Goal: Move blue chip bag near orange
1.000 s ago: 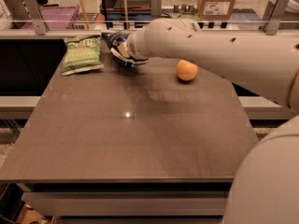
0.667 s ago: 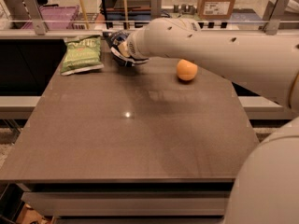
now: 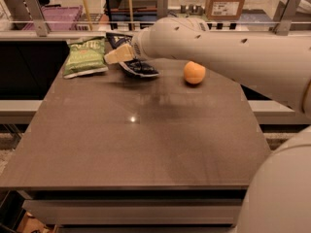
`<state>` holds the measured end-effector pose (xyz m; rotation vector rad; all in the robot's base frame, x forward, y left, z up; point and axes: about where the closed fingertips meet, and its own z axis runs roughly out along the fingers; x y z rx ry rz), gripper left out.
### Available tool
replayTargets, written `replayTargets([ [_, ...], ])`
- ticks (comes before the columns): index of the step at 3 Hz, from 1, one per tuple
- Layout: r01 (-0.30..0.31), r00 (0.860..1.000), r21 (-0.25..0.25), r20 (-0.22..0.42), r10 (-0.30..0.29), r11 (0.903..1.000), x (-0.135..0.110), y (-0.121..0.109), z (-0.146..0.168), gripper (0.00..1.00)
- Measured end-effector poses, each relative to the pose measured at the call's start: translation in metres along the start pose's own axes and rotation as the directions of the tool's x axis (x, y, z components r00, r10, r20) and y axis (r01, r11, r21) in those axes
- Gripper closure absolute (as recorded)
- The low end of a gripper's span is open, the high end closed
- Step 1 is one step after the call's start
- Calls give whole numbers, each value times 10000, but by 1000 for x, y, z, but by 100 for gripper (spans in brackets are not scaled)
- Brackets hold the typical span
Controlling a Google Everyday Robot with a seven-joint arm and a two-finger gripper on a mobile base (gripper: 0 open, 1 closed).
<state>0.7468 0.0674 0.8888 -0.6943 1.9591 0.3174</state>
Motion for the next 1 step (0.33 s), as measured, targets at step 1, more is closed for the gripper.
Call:
replayTargets([
  [1,0,10000,0,1,0,10000,0,0,0,0],
])
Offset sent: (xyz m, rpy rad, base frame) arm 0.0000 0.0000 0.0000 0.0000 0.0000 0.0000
